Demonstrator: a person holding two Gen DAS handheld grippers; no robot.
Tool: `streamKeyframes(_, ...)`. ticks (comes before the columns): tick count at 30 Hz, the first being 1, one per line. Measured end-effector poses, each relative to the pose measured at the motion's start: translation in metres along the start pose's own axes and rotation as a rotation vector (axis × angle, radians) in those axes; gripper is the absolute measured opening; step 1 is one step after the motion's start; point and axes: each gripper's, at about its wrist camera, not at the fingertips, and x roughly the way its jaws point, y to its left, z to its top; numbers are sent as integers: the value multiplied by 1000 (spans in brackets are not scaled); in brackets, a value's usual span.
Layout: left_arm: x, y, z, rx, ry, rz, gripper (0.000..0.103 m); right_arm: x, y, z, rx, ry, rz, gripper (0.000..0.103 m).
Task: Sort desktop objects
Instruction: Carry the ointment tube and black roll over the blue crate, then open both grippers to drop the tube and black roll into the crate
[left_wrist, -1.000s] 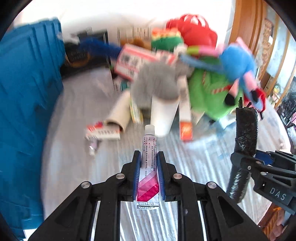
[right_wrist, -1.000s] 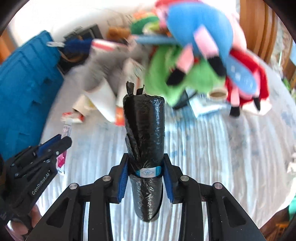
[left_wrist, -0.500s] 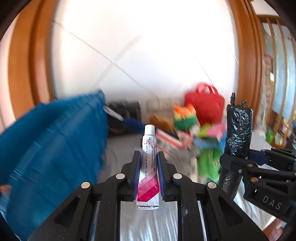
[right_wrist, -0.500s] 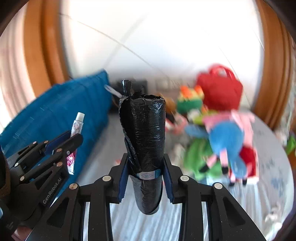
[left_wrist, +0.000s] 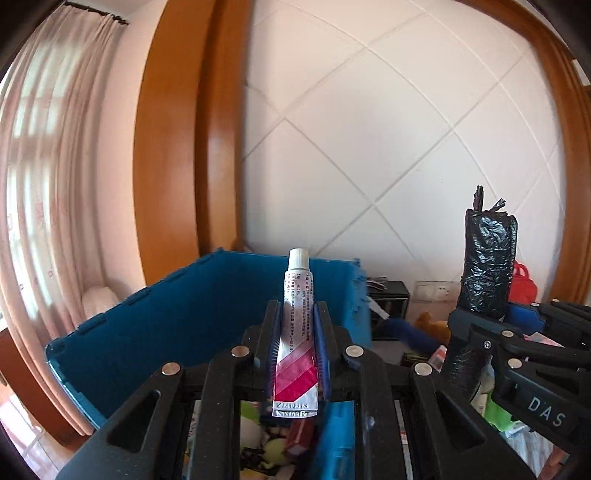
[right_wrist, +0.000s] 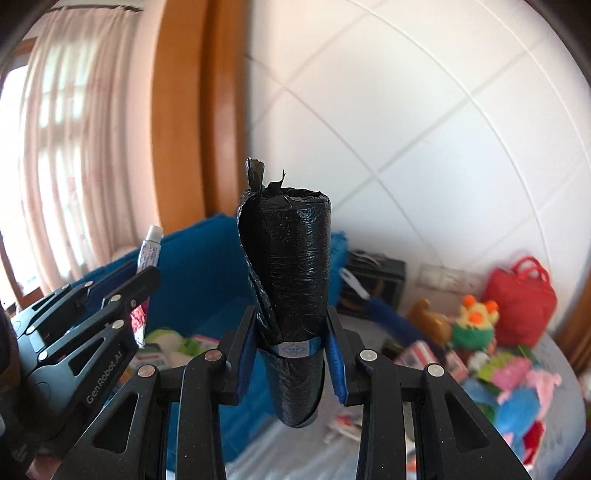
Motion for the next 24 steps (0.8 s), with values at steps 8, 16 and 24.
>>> streamKeyframes(8, 32, 73, -9, -45, 114, 101, 18, 60, 77, 8, -90, 94, 40, 33)
streamKeyframes(16, 58, 113, -19, -70, 203, 120, 18, 84, 113, 7, -148, 141, 0, 34)
streamKeyframes(24, 74, 129, -21, -59, 279, 116, 18, 116, 136, 7, -177, 247, -22, 34)
